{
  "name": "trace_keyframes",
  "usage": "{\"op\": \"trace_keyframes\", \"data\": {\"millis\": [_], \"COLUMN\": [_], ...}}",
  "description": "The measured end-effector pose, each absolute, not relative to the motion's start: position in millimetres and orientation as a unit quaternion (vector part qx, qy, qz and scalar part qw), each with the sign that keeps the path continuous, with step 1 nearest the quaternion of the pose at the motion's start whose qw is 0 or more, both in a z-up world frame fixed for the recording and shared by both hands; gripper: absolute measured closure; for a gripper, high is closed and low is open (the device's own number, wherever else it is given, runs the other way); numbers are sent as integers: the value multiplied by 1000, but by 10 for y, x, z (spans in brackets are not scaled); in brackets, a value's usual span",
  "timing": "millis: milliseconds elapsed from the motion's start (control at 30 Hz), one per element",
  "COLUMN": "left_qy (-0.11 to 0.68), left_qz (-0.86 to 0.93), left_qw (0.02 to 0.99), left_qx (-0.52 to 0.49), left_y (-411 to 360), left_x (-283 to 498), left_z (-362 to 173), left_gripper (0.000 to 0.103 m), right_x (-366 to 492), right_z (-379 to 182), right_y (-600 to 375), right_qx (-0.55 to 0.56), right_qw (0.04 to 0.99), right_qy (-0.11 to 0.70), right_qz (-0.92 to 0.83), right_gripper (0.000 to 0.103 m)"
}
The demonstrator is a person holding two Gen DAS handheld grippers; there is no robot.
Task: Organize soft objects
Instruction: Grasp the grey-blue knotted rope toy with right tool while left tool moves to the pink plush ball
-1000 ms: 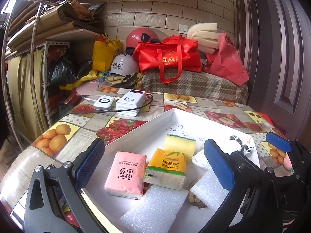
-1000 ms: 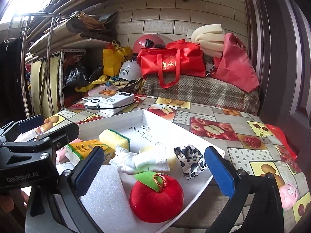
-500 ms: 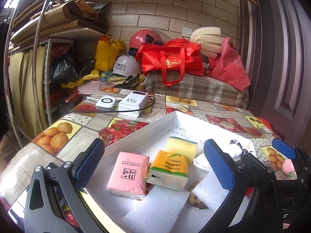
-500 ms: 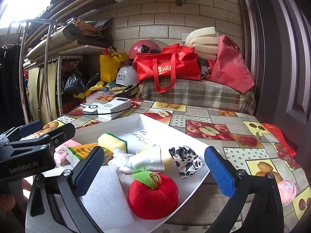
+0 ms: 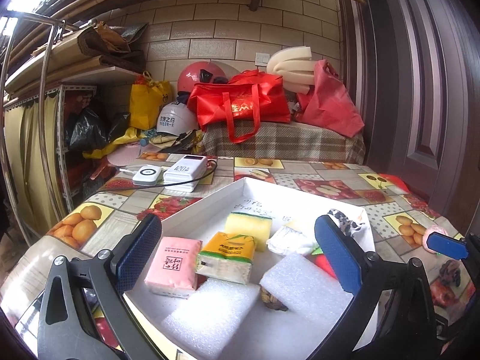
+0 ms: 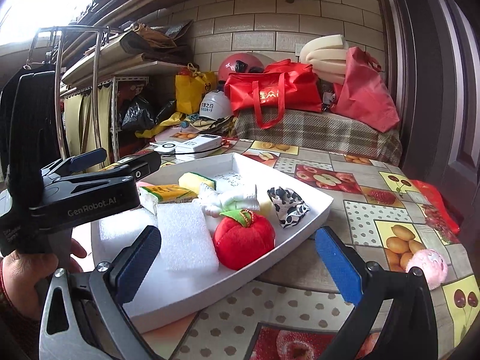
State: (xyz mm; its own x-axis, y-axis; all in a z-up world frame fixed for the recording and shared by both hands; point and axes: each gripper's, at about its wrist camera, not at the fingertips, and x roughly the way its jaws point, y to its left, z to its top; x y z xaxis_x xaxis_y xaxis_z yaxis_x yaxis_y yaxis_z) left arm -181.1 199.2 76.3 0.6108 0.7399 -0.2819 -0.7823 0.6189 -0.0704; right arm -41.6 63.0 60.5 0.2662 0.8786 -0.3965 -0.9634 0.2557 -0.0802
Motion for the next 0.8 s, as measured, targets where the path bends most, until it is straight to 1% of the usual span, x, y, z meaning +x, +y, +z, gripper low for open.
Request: {"op": "trace_keyframes", "data": {"millis": [167, 267, 367, 500, 600, 667, 800], "left_qy": [131, 149, 187, 224, 235, 244, 262], "left_qz": [368, 329, 290, 264, 260, 260, 261], "left_qw": [919, 932, 937, 938, 936, 934, 929], "left_qx": [-49, -42, -47, -35, -14, -6, -15], "left_y": [1594, 1407, 1269, 1080, 960, 924, 974], "left_x": [-1567, -1389, -1135, -856, -741, -680, -616], "left_z": [769, 763, 726, 674, 652, 637, 604], "left_gripper": [0, 0, 0, 0, 0, 0, 0], "right_x": [-230, 123, 619, 1119, 1329, 1358, 1260], "right_z": [609, 621, 605, 550, 452, 397, 384], "right_y": [137, -207, -551, -862, -939, -910, -794], "right_qx": [-164, -142, -96, -54, -21, -22, -48], "right_qw": [801, 824, 851, 870, 857, 848, 835], "right_qy": [137, 181, 239, 293, 340, 361, 356], "right_qz": [559, 518, 458, 393, 387, 389, 416], "right_gripper": [0, 0, 0, 0, 0, 0, 0]}}
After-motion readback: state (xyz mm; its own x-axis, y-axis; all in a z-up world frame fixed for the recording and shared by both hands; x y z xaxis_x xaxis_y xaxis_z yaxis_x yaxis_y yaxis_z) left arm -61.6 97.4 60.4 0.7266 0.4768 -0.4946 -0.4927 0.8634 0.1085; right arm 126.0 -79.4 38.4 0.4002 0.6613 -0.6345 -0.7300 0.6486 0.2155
